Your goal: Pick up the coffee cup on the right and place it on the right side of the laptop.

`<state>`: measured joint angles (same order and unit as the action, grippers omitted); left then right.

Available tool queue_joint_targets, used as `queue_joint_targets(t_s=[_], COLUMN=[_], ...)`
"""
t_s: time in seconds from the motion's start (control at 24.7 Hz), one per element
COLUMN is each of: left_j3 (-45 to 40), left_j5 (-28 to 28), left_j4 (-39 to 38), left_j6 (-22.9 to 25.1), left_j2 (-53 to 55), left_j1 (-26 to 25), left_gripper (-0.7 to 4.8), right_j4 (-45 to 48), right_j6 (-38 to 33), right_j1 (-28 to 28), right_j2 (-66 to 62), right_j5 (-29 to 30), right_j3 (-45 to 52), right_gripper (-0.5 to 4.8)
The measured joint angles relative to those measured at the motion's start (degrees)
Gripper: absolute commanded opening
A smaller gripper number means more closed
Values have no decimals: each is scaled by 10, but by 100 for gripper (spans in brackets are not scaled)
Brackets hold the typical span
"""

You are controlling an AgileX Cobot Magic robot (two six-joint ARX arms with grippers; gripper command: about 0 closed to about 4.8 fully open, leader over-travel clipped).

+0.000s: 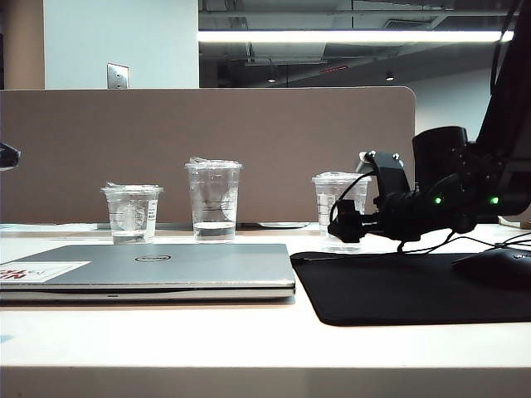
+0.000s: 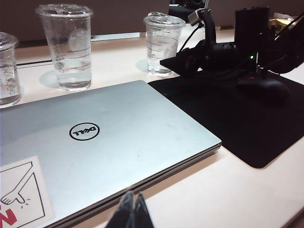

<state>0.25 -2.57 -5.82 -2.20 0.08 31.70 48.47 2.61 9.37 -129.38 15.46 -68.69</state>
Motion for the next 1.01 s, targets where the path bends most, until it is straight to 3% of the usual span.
queue_joint_targets(t_s=[0.89,1.01], left_j3=[0,0], left_j5=[0,0], left_j4=[0,0], left_j6=[0,0], left_j2=[0,0], left_j1=[0,0], left_gripper=[-5,-5], right_j4=[-3,-3], right_j6=[-20,-20], right_j1=[8,10], right_j2=[-49,-49], right_j5=[12,12], right_j3=[-60,-60], right_gripper=[479,398])
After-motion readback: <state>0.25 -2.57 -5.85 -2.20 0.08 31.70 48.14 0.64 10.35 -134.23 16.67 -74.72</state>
